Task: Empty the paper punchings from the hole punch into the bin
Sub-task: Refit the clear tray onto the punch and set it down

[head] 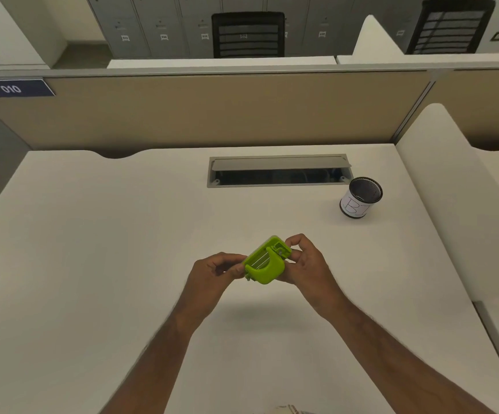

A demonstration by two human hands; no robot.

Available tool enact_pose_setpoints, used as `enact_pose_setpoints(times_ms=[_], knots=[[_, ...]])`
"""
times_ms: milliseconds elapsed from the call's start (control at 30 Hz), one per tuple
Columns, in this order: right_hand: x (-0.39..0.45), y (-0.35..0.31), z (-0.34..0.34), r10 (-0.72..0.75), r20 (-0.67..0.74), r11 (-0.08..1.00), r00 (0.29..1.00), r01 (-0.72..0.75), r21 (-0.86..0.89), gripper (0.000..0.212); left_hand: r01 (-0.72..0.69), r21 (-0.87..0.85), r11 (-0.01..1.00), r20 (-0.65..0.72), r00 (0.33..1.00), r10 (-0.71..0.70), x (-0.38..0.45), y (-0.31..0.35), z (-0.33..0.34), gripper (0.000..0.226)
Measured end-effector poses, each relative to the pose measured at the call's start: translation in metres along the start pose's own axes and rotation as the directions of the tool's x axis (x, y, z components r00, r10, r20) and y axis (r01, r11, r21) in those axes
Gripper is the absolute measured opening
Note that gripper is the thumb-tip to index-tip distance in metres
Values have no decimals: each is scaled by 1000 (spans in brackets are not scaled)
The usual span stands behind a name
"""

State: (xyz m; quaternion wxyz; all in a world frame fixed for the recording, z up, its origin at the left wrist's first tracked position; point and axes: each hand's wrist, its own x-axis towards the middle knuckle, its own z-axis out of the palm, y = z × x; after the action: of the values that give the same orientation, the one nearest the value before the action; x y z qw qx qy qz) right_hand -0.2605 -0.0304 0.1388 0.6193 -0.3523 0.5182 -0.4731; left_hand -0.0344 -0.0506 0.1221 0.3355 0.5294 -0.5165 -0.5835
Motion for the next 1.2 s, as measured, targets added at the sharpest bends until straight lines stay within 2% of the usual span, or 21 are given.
enact_pose_setpoints(times_ms=[233,367,433,533,633,733,833,900,1033,1100,1200], knots=[[0,2,-3,2,11,1000,1000,-2,2,33,-18,38,999,-31,999,19,2,1,3,19],[1,4,-4,8,24,1000,1000,-8,-1,34,-41,-54,998,69,997,45,-1,4,4,28],[1,4,-4,8,37,1000,999,-7,-11,34,-53,-34,998,117,991,57,-2,5,4,32],[0,7,-2,-1,45,1000,999,2,-26,33,-78,64,995,80,994,73,0,6,3,31],[2,11,2,-22,46,1000,999,23,-20,32,-89,63,994,54,995,86,2,3,1,32],[5,16,6,-12,20,999,1000,11,49,31,-55,-61,997,83,995,60,1,-1,0,29],[8,22,9,10,-7,980,1000,-8,198,25,36,-250,968,78,997,-17,-2,-4,4,29],[11,26,11,35,-28,954,999,-25,299,22,66,-301,951,86,995,-42,-6,-7,10,28],[11,29,11,60,-57,927,997,-35,373,23,39,-203,979,12,999,-37,-11,-5,23,25],[10,29,10,53,-63,930,997,-26,367,24,30,-164,986,-56,998,-40,-9,-4,27,23],[11,28,9,38,-76,939,996,-10,345,23,20,-147,989,-87,996,-33,-6,-5,27,25]])
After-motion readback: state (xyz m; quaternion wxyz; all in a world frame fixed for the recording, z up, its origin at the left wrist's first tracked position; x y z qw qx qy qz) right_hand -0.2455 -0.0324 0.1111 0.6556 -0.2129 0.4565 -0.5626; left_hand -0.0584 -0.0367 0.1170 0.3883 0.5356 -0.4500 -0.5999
